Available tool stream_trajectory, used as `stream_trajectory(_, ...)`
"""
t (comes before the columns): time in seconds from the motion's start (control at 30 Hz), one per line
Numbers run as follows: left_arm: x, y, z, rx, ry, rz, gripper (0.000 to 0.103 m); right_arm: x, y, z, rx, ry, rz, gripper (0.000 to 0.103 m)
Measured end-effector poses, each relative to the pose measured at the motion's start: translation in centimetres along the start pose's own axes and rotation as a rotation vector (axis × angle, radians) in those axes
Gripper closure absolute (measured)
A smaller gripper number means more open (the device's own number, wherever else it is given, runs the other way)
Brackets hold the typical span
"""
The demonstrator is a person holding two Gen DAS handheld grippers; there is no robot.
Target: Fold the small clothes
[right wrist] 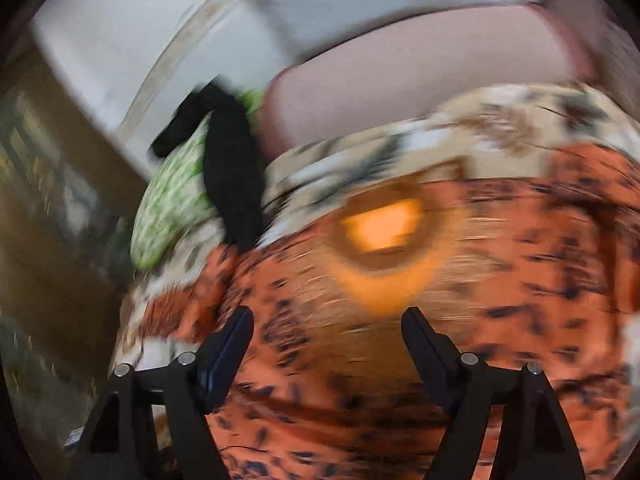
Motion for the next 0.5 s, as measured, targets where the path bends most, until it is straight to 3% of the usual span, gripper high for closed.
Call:
stream_trajectory(0.1, -0.2, 0.3, -0.6, -0.016, 0.012, 0.016, 0.000, 3.1, -3.5, -9.1, 0.187, 0.366, -0.134, 0.024)
stream_trajectory(0.2, -0.6, 0.5, -1.7, -0.009, 0.064, 0.032, 0.000, 4.7, -3.2, -15.6, 0.288, 0.608, -0.198, 0.024)
stream_trajectory(0.37, -0.9, 0.1, -2.5, 0.016, 0.119, 0.027, 0.000, 7.1, -1.3, -18.6, 0.325, 0.722, -0.265, 0.026)
stream_trajectory(0.5, -1.0, -0.3, -2.3, 0.014, 0.121, 0.021, 0.000, 8.5, 0.5, -20.7, 0.280, 0.835, -0.276, 0.029)
Point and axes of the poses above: each gripper's, at about its wrist camera, not at the fingertips, and y roughly the way its jaws point, z to its left, x to its top, the point moved 2 cm from there along y, roughly the way its jaws point, and after that the axes turned 15 degrees about z, right-handed, at the moved point
